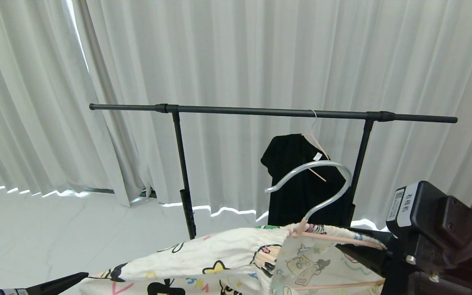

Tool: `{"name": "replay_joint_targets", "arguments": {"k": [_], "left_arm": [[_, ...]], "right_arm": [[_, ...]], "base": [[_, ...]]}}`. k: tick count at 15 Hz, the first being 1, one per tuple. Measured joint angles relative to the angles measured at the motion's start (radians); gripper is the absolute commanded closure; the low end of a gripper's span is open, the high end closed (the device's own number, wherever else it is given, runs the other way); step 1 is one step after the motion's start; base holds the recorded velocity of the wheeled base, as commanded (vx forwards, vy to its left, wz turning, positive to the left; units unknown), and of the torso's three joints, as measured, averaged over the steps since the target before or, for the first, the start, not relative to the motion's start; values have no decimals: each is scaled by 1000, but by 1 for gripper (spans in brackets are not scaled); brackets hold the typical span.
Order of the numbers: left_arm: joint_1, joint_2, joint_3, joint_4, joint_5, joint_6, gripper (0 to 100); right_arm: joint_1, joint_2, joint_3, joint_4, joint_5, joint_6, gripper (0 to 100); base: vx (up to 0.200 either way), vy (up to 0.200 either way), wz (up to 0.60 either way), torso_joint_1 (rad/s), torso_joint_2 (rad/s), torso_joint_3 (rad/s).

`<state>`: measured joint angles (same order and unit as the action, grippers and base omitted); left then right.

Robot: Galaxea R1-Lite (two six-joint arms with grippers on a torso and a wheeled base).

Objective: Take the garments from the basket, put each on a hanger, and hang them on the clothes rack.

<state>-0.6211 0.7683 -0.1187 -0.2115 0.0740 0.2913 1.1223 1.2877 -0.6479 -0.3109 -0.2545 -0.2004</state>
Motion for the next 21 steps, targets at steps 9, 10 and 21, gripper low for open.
{"name": "replay_joint_targets", "arguments": {"k": [9,10,21], "left_arm": [[199,5,30,3,-32,-4,100],[266,5,40,3,-28,0,100],[331,-54,69,5,-37,80,0]], "right_arm": [[13,-26,1,47,-3,-6,100],[8,-37,6,51,-3,-4,100],[-16,-108,44,58,-16,0,100]], "base": [[0,0,0,0,0,0],[0,0,0,0,0,0],[0,0,0,0,0,0]]}}
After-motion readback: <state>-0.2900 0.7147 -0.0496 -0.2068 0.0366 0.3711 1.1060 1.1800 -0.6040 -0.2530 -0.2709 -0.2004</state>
